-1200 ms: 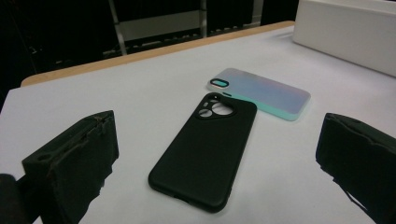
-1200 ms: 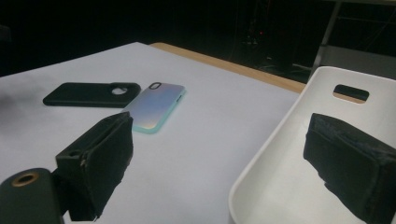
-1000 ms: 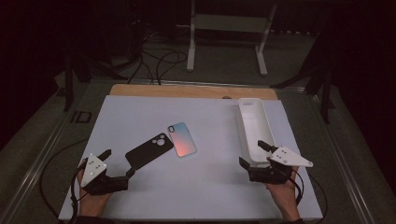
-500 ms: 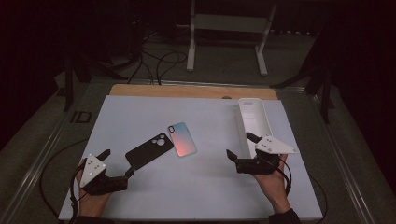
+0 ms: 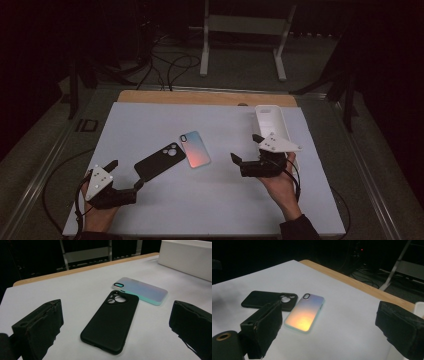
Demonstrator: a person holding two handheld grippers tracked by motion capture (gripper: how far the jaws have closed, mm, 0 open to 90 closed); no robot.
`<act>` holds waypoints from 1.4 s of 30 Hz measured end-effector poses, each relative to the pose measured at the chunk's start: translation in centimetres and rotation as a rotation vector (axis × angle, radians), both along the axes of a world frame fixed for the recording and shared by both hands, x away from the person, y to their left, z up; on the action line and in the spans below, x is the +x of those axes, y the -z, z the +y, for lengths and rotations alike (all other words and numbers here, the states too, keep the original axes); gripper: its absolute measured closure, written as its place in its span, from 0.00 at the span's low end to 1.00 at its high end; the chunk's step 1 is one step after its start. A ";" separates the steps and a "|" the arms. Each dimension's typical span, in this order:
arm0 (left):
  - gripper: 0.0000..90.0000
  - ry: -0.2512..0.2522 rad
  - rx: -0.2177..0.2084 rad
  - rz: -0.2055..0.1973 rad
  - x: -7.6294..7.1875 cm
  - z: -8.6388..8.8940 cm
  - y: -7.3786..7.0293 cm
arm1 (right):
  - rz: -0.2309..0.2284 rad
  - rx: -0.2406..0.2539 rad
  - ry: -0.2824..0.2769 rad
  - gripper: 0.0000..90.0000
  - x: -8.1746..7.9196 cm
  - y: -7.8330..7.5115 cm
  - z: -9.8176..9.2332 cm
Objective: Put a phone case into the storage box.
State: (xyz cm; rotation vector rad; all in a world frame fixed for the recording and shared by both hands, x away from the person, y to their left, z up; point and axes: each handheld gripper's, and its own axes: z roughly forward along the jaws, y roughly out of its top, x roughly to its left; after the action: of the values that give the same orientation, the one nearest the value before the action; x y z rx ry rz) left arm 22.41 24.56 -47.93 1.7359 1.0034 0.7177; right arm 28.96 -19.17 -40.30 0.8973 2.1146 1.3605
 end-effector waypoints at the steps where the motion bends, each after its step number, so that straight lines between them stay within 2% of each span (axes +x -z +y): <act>1: 0.00 0.000 0.001 0.000 0.0 0.0 0.0 | -0.001 -0.004 -0.004 0.08 0.3 -0.2 0.5; 16: 0.00 0.000 0.003 0.001 0.0 0.0 0.0 | 0.048 -0.021 -0.031 0.08 2.3 -1.2 4.5; 19: 0.00 -0.002 0.004 0.001 0.0 0.1 0.0 | 0.071 -0.040 -0.035 0.08 2.9 -1.1 5.9; 24: 0.00 -0.002 0.003 0.002 0.0 0.1 0.0 | 0.104 -0.045 -0.034 0.08 3.6 -0.8 7.3; 42: 0.00 -0.001 0.005 0.002 0.0 0.1 0.1 | 0.197 -0.084 -0.019 0.08 5.8 0.5 11.4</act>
State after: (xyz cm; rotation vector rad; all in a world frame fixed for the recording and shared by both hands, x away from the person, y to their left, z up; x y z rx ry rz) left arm 22.42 24.68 -47.99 1.7413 1.0044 0.7193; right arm 34.76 -7.77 -40.83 1.0159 2.3143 1.2258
